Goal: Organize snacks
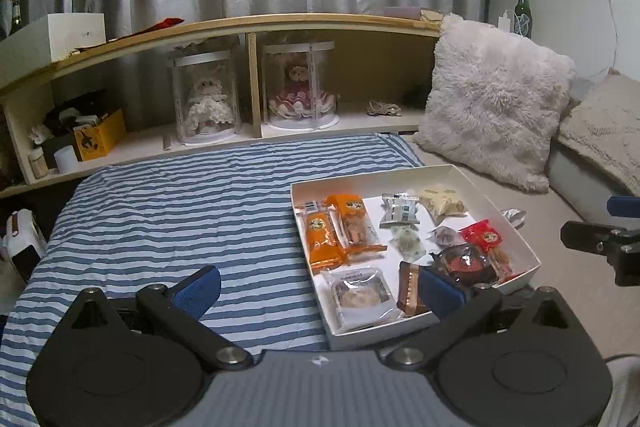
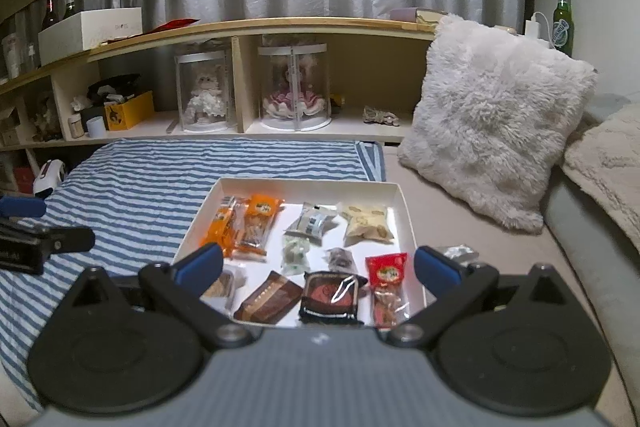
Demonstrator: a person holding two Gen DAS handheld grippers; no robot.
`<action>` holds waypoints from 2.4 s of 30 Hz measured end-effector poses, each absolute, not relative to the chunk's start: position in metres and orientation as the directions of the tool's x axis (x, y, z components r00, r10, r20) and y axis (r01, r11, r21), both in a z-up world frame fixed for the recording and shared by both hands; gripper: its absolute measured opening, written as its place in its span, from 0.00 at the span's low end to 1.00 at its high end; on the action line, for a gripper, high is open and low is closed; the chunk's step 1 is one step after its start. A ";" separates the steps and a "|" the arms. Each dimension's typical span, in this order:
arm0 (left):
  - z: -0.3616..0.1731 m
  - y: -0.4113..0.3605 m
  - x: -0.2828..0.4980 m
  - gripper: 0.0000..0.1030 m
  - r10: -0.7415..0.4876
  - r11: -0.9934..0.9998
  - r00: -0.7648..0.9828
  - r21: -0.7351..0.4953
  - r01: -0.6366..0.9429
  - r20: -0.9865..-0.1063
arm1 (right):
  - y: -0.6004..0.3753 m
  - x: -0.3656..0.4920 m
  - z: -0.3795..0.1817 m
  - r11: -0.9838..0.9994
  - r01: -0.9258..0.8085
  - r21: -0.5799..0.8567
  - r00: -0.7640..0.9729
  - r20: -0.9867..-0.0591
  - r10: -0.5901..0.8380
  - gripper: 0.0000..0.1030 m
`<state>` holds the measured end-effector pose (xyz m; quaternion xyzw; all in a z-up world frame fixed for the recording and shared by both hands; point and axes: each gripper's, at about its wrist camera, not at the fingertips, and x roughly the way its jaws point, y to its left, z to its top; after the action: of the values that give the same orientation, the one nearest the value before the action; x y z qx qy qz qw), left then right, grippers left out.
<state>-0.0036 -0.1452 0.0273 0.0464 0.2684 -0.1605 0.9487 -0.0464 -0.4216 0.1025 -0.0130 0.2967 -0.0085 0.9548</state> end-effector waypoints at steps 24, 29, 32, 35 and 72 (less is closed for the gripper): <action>0.016 -0.135 -0.020 1.00 -0.302 0.941 0.828 -0.006 0.339 -0.473 | -0.413 -0.065 0.085 0.999 0.032 -0.042 0.832 -0.553 -0.050 0.99; 0.014 -0.133 -0.020 1.00 -0.300 0.941 0.824 -0.010 0.337 -0.481 | -0.412 -0.065 0.084 0.998 0.031 -0.046 0.829 -0.557 -0.051 0.99; 0.013 -0.134 -0.019 1.00 -0.301 0.941 0.823 -0.008 0.339 -0.481 | -0.411 -0.065 0.084 0.998 0.032 -0.045 0.829 -0.557 -0.052 0.99; 0.013 -0.134 -0.019 1.00 -0.303 0.940 0.822 -0.011 0.340 -0.483 | -0.410 -0.065 0.083 0.998 0.031 -0.047 0.829 -0.557 -0.052 0.99; 0.010 -0.132 -0.020 1.00 -0.298 0.943 0.821 -0.015 0.333 -0.488 | -0.407 -0.064 0.077 0.998 0.027 -0.063 0.820 -0.569 -0.058 0.99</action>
<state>-0.0195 -0.1318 0.0099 0.0354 0.2498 -0.1653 0.9534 -0.0638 -0.4065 0.0772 -0.0260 0.2992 -0.0224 0.9536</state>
